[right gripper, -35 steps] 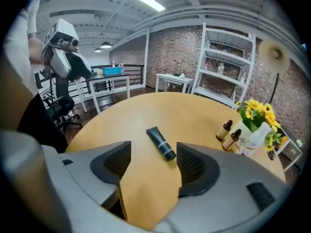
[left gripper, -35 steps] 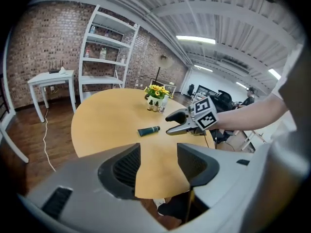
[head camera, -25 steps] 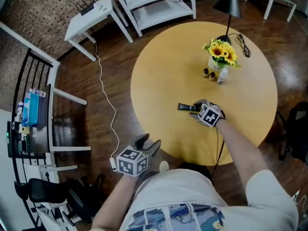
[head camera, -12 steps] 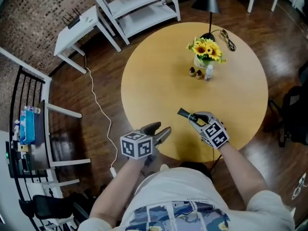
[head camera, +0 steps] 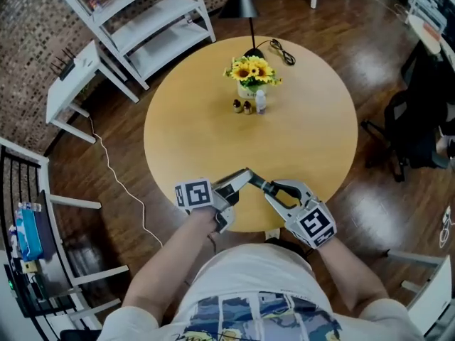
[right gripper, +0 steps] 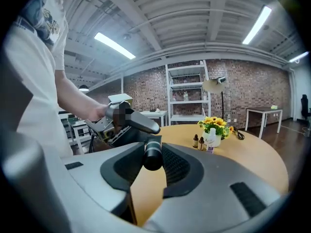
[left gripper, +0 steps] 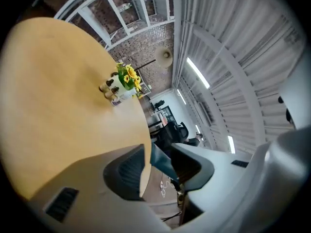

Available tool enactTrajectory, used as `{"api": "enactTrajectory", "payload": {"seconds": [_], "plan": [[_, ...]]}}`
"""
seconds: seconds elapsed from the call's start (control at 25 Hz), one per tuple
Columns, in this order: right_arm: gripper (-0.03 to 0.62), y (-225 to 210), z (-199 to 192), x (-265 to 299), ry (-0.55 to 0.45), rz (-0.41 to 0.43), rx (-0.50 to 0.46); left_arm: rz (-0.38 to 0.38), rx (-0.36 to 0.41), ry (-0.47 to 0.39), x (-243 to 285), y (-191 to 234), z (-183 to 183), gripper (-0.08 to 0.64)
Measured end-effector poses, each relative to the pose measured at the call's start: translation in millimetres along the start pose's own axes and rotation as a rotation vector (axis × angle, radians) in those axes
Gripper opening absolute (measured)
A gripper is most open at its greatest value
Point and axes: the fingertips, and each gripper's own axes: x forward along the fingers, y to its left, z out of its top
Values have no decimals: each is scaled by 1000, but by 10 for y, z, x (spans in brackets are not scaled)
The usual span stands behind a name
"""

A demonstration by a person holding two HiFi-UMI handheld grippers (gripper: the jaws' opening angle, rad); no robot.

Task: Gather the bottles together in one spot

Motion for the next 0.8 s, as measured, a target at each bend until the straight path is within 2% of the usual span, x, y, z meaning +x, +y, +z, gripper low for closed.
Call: {"api": "enactTrajectory", "payload": {"seconds": [0.04,0.2,0.36,0.52,0.64,0.8], "plan": [[127,-15,-32,-52,2,-17,-6,-10,11,18,67,-40,-18,77],[129,-120,-244,-267,33,-83,-17,-48,116,108,328,-263,-135,55],[132,-287,-370,-404,52,-129,8,-43,301,195,605,-479,-179,46],[152,-541,-482,-468,89,-164,54,-34,488,234,925,-697,-71,40],[155,-686,-546,-558,112,-163,87,19,620,217,1157,-740,138,38],[155,-832,-618,-698,121,-164,118,157,785,185,1481,-581,497,38]]}}
